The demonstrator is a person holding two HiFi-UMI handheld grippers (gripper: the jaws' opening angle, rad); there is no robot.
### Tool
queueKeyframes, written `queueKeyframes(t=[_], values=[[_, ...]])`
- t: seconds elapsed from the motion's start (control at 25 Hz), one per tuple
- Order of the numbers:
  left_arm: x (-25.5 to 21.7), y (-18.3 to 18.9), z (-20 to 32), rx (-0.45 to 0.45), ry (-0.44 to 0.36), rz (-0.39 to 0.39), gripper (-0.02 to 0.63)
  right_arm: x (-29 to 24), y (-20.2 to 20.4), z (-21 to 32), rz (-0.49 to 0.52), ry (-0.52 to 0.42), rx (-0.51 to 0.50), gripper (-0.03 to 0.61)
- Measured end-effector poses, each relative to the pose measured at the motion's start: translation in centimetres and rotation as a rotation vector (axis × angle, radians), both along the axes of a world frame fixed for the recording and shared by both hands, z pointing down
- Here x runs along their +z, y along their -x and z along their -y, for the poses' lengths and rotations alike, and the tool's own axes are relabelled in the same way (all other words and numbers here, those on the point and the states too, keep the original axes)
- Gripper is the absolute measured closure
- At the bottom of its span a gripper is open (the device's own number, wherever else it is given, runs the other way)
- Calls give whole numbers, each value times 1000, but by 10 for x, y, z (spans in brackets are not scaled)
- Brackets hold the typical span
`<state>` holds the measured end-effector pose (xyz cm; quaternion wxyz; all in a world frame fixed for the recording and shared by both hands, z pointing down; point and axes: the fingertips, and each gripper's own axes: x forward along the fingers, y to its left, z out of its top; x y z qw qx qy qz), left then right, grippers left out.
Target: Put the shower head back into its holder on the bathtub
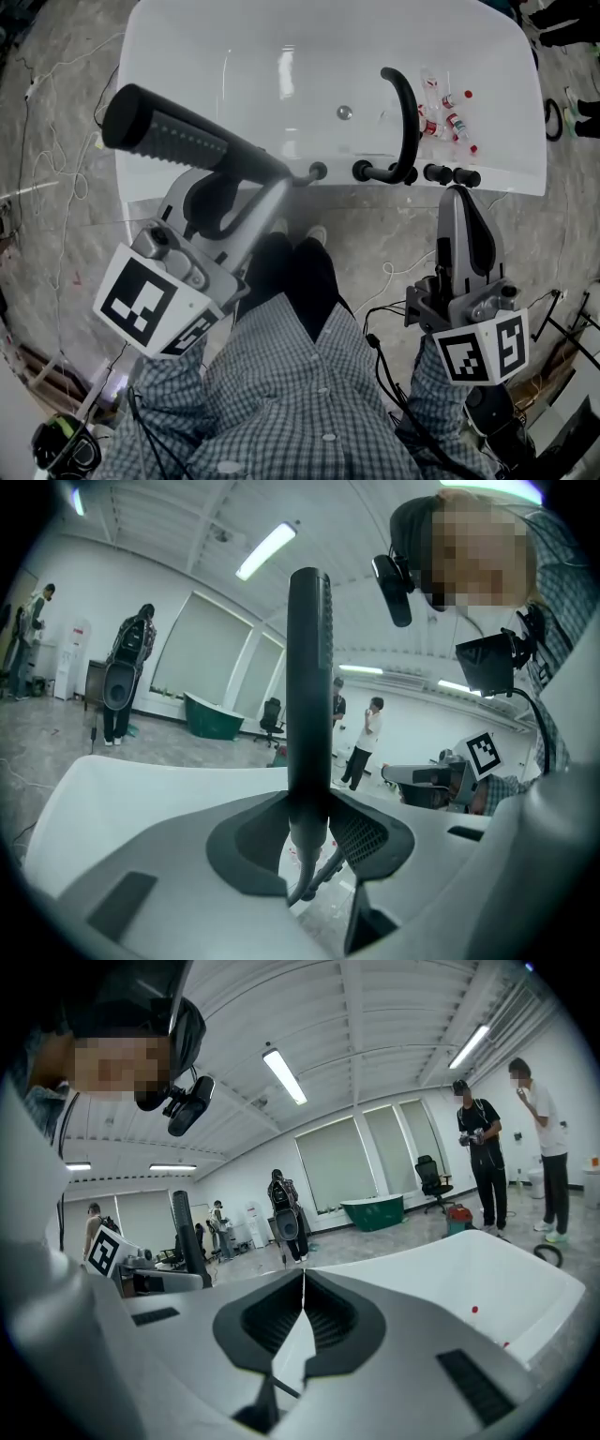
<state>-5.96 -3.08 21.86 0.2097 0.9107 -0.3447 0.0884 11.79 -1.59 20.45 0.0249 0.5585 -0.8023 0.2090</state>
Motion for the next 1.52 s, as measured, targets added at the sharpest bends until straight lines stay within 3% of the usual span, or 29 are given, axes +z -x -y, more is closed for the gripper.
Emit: queueKeyframes(t=[1.52], values=[[110, -14, 6, 32, 95, 5, 476, 104, -4, -30, -2, 149, 57, 563]])
